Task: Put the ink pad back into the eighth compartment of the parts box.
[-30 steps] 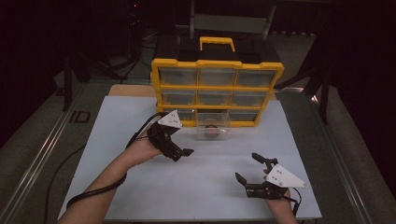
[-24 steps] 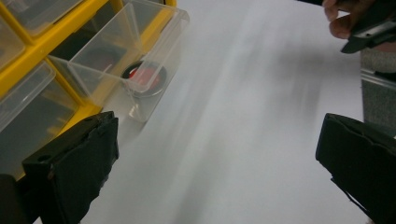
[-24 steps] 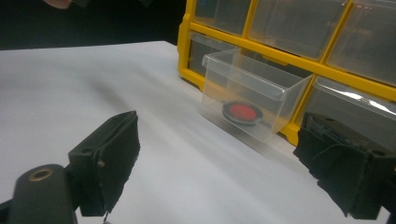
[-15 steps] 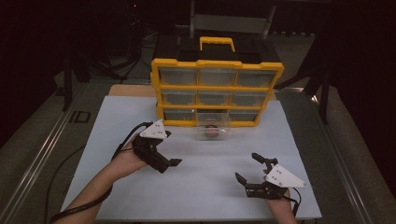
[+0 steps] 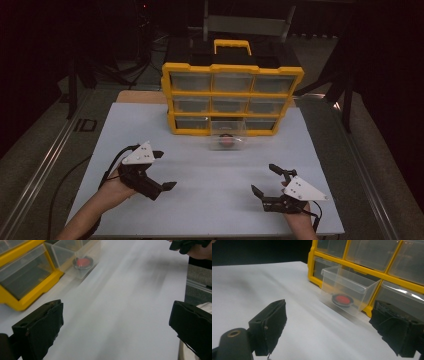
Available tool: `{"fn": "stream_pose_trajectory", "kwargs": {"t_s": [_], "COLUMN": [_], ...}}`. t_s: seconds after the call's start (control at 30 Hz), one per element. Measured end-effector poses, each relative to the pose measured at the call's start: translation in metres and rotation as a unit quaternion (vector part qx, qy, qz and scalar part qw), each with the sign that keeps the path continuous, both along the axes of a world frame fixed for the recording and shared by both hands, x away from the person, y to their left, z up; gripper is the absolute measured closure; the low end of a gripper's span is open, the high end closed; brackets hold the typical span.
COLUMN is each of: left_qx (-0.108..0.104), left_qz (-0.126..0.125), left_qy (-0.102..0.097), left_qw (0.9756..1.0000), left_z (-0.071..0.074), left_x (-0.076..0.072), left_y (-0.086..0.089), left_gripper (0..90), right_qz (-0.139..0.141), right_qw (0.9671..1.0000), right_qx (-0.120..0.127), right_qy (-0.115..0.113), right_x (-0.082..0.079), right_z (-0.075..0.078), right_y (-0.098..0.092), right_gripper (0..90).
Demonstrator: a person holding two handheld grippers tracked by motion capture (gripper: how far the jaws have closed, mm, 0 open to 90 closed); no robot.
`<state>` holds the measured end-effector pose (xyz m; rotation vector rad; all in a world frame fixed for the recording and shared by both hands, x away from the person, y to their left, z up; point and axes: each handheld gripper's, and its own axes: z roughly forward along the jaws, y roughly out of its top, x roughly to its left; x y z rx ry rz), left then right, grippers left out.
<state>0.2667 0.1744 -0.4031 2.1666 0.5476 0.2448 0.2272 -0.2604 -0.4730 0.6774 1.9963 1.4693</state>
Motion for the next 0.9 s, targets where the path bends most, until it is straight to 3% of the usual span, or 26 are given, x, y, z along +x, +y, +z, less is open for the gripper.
{"fn": "stream_pose_trajectory", "kwargs": {"t_s": [0.17,0.5,0.73,0.9], "left_qx": [-0.009,-0.021,-0.037,-0.060], "left_qz": [0.021,0.037,0.073,0.106], "left_qy": [-0.002,-0.014,-0.033,-0.043], "left_qw": [0.9997,0.9990,0.9961,0.9916], "left_z": [-0.004,-0.017,-0.031,-0.044], "left_x": [-0.012,-0.036,-0.044,-0.048], "left_y": [0.012,0.026,0.039,0.049], "left_gripper": [0.1,0.1,0.1,0.2], "right_qz": [0.000,0.001,0.002,0.001], "right_qw": [1.0000,1.0000,1.0000,1.0000], "right_qx": [-0.004,-0.007,-0.008,-0.009], "right_qy": [0.001,0.000,0.000,0.000], "right_x": [0.000,-0.001,-0.001,-0.001], "right_z": [-0.001,-0.001,-0.001,-0.001], "right_y": [0.001,0.001,0.001,0.002], "right_gripper": [12.9,12.9,12.9,12.9]}}
